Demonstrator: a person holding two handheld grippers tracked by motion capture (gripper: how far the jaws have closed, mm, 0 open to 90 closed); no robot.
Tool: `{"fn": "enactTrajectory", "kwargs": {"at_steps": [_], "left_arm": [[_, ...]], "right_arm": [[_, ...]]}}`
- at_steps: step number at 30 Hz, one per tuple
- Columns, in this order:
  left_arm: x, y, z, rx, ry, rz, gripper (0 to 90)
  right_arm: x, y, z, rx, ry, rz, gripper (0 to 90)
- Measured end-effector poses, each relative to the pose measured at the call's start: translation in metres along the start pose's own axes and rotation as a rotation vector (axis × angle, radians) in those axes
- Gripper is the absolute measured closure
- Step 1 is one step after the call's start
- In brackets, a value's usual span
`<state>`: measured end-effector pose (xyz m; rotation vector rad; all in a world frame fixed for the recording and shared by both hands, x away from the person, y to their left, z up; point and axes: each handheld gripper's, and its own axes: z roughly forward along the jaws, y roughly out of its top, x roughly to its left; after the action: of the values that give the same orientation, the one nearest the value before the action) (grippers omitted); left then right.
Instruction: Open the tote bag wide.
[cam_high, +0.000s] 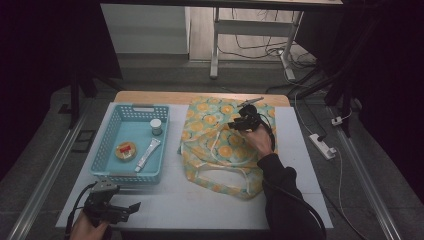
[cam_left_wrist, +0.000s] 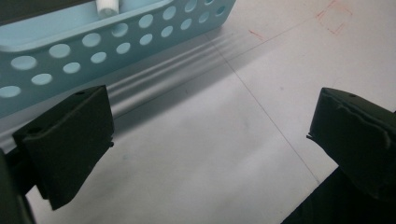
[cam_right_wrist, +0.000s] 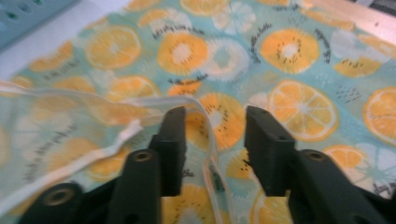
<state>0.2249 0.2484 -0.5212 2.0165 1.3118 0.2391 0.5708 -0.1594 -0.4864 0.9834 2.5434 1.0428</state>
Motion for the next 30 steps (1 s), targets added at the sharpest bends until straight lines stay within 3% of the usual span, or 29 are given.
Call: {"fn": "enactTrajectory", "kwargs": {"at_steps": [9,20,24,30], "left_arm": [[0.0,0.0,0.0,0.0,0.002,0.0,0.0],[0.0,0.0,0.0,0.002,0.001,0.001,0.0],[0.0,0.0,0.0,0.002,0.001,0.001,0.0],[-0.001,0.0,0.0,0.002,0.002,0.004,0.1]], "right_arm": [[0.019,0.002,-0.025,-0.004,0.054,-0.019,37.7],[0.054,-0.029,-0.031,0.071,0.157,-0.067,8.0],[0.067,-0.041,-0.025,0.094,0.143,-0.104,0.9],[0.077,-0.058,-0.013,0.11,0.126,-0.136,1.2]]}}
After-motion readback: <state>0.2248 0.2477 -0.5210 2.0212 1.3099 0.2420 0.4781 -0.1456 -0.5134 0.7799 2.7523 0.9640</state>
